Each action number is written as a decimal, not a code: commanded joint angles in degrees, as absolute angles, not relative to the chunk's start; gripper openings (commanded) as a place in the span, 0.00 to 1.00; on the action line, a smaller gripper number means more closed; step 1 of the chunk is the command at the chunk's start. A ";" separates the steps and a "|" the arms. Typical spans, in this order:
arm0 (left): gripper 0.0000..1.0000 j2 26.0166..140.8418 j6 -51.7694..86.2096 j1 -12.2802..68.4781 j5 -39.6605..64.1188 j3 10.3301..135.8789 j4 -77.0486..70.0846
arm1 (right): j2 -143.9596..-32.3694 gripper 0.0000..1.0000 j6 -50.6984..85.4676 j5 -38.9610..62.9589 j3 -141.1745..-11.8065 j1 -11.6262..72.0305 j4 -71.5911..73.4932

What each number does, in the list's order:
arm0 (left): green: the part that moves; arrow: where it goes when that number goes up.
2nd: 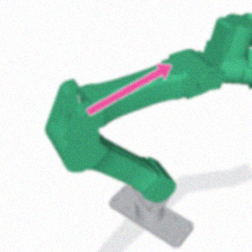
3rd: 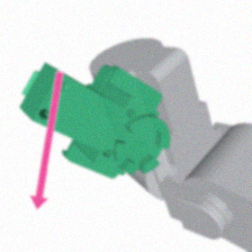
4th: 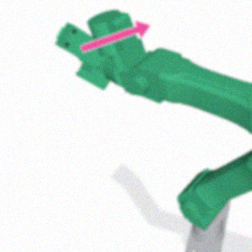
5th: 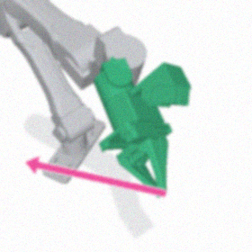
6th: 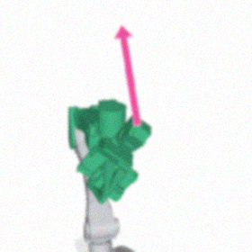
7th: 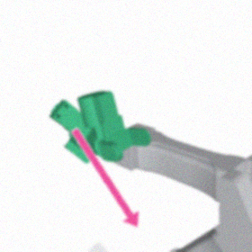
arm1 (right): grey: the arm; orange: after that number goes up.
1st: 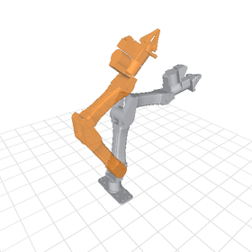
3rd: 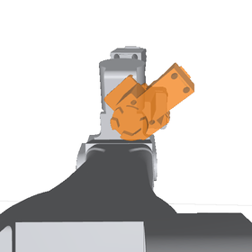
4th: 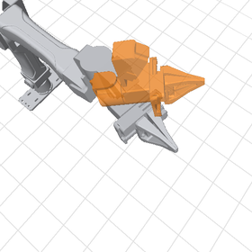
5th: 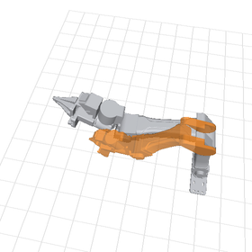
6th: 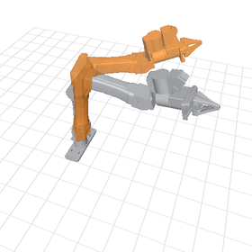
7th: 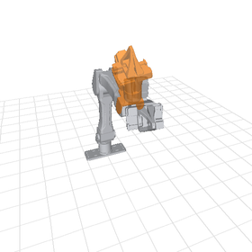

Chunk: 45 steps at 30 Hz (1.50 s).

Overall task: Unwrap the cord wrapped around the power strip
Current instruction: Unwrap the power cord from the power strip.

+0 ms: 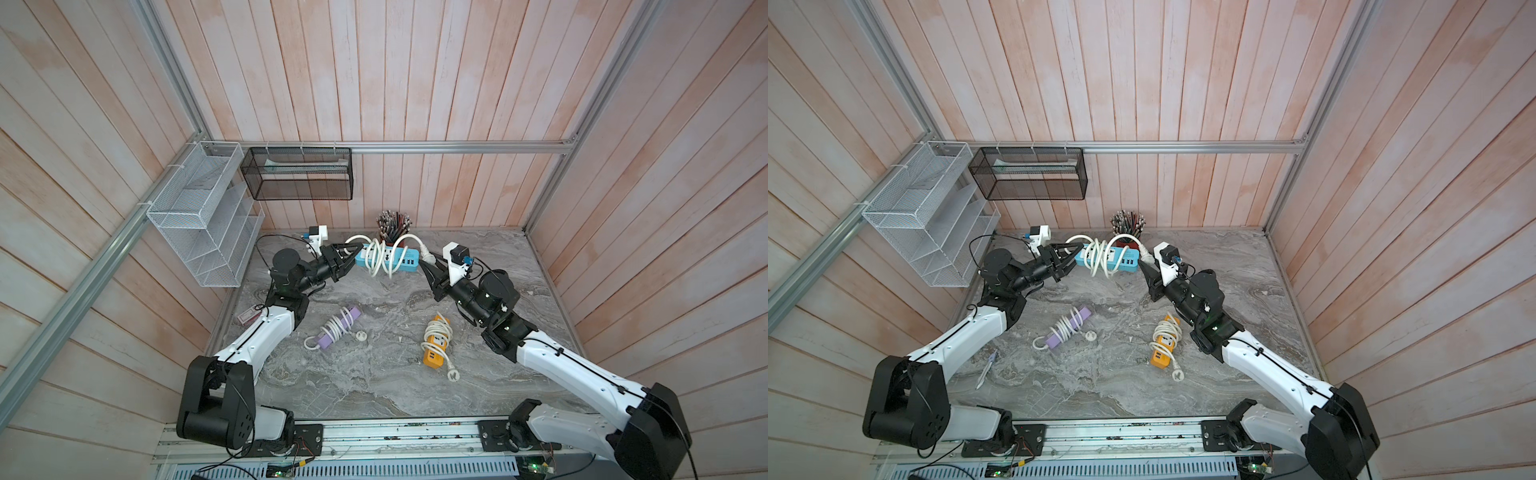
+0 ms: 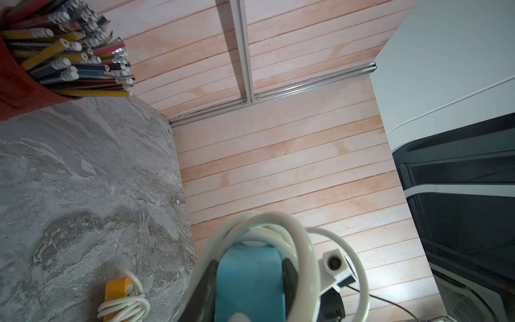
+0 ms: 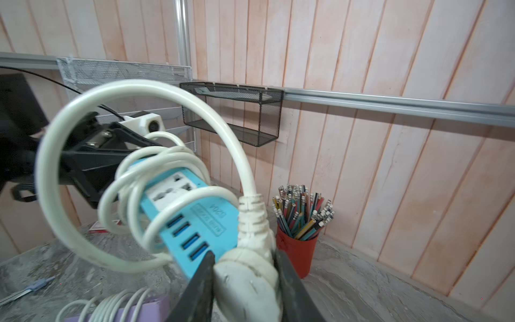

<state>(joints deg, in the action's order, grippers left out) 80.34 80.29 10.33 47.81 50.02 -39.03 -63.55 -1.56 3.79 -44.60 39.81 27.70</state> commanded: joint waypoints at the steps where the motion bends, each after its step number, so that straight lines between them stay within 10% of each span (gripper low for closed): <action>1: 0.00 81.06 81.25 9.33 46.01 50.99 -44.34 | -59.33 0.08 -3.42 4.59 -45.19 43.06 20.54; 20: 0.00 82.02 82.37 6.73 46.74 58.18 -45.71 | -62.66 0.09 9.55 5.03 -37.37 44.92 8.27; 45: 0.00 73.10 78.16 6.93 45.78 42.82 -40.60 | -81.33 0.07 17.59 12.85 -62.31 16.82 9.54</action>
<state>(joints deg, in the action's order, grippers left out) 74.22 80.55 6.81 46.87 43.38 -39.29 -81.19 17.02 10.04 -58.67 17.96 9.02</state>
